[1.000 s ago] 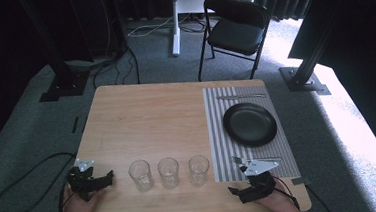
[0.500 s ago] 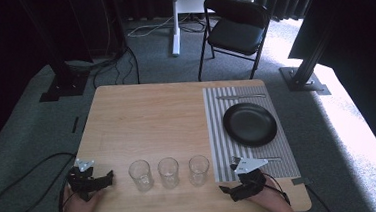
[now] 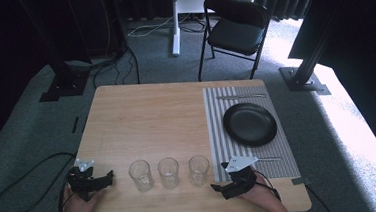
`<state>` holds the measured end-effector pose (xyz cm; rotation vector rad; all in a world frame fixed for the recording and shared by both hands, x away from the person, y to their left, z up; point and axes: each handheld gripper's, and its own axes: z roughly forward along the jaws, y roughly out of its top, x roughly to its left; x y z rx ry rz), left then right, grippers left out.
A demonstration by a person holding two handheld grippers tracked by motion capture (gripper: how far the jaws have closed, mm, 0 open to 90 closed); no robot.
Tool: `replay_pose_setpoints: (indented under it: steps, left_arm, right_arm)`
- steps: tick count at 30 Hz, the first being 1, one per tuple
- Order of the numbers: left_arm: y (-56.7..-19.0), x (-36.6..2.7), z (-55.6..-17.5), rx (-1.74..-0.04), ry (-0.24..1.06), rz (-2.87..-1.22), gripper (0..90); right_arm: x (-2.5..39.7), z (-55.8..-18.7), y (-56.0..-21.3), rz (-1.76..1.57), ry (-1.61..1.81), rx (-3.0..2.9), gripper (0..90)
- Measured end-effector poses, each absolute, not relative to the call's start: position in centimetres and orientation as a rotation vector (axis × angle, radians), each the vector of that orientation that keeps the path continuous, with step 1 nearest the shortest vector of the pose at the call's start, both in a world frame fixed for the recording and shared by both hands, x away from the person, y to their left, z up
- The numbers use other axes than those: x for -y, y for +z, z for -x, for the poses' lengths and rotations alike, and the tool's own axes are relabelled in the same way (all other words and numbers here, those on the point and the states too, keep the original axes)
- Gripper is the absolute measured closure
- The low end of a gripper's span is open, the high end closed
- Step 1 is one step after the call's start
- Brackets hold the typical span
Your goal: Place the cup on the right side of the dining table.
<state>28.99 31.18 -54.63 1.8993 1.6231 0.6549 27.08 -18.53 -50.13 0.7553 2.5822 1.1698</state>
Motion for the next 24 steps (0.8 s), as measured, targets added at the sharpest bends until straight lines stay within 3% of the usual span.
replay_pose_setpoints:
  steps: [24]
  left_arm:
    - [-54.6, -31.2, -29.0, -1.622, 0.655, -1.903, 1.2]
  right_arm:
    - [15.4, -27.9, -50.1, -0.688, 1.217, -2.588, 14.8]
